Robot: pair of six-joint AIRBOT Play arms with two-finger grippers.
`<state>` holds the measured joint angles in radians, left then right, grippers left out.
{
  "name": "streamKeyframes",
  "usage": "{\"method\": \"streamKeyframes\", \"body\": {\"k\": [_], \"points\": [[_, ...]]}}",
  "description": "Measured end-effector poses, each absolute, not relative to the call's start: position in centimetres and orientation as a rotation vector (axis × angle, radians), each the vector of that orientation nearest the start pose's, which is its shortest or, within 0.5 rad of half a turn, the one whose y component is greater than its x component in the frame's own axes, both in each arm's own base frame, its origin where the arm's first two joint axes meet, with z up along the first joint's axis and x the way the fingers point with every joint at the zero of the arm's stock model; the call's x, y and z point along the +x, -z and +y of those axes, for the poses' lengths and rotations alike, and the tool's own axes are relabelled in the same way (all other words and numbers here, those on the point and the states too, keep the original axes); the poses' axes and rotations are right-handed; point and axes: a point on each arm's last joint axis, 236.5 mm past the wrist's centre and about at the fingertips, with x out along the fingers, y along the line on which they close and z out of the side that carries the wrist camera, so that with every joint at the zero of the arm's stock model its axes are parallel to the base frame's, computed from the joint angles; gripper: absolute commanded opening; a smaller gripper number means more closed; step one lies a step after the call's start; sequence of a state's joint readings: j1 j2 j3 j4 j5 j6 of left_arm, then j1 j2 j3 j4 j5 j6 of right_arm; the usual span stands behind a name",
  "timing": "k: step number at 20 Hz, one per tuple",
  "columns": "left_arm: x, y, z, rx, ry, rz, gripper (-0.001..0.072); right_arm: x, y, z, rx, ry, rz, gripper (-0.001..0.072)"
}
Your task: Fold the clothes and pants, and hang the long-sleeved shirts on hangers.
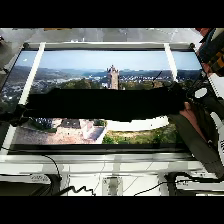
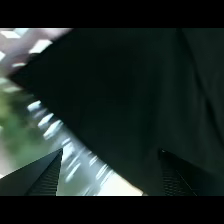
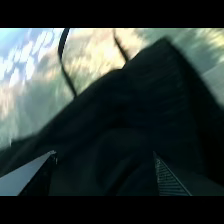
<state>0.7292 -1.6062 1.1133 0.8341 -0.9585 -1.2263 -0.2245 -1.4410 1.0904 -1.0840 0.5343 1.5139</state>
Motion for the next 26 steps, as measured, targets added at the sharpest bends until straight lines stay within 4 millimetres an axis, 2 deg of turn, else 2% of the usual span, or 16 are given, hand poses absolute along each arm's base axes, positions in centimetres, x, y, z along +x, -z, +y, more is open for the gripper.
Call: {"method": "streamKeyframes", "body": {"k": [3, 4, 6, 8, 9, 10, 11, 13, 14, 15, 17, 19, 21, 23, 26], "points": [[42.7, 9.4, 17.0, -0.885, -0.205, 0.982, 0.0693, 49.5, 0.9, -2.9, 0.474, 0.06, 0.841, 0.0669], [43.6, 9.7, 16.9, -0.864, -0.22, 0.96, 0.0663, 49.7, 0.7, -1.8, 0.447, 0.031, 0.843, 0.0668], [45.1, 10.1, 17.3, -0.811, -0.258, 0.914, 0.0382, 50.2, -0.2, 0.8, 0.393, -0.036, 0.838, 0.0662], [46.2, 10.5, 17.6, -0.768, -0.289, 0.878, 0.0297, 50.9, -1.3, 3.5, 0.351, -0.094, 0.811, 0.0544], [46.7, 10.6, 17.6, -0.755, -0.297, 0.866, 0.017, 51.3, -2.0, 5.2, 0.329, -0.126, 0.79, 0.0541], [47.0, 10.8, 17.5, -0.745, -0.302, 0.859, 0.0009, 51.7, -2.7, 6.7, 0.311, -0.154, 0.769, 0.0477], [47.2, 10.9, 17.3, -0.737, -0.303, 0.856, 0.0011, 52.0, -3.3, 8.5, 0.293, -0.185, 0.747, 0.0437], [47.9, 10.3, 17.1, -0.714, -0.292, 0.844, 0.0011, 52.4, -4.1, 12.2, 0.265, -0.247, 0.718, 0.0432], [48.4, 9.6, 17.0, -0.695, -0.28, 0.833, 0.001, 52.5, -4.3, 13.9, 0.253, -0.277, 0.711, 0.0381], [49.2, 8.3, 17.0, -0.673, -0.266, 0.805, 0.001, 52.7, -4.5, 15.7, 0.242, -0.307, 0.701, 0.0316], [51.0, 4.8, 16.5, -0.607, -0.212, 0.751, 0.0011, 53.0, -4.7, 19.2, 0.223, -0.363, 0.689, 0.002], [52.6, 0.1, 14.9, -0.527, -0.133, 0.689, 0.0011, 53.5, -5.1, 22.4, 0.228, -0.402, 0.667, 0.002], [53.2, -4.1, 12.4, -0.467, -0.054, 0.646, 0.0011, 54.1, -5.4, 25.5, 0.248, -0.437, 0.649, 0.0019], [53.1, -8.8, 9.3, -0.408, 0.033, 0.599, 0.0011, 54.4, -5.2, 28.6, 0.284, -0.471, 0.663, 0.0019], [51.6, -14.9, 4.1, -0.325, 0.159, 0.539, 0.0011, 54.3, -4.4, 33.3, 0.345, -0.531, 0.726, 0.0019]]}}
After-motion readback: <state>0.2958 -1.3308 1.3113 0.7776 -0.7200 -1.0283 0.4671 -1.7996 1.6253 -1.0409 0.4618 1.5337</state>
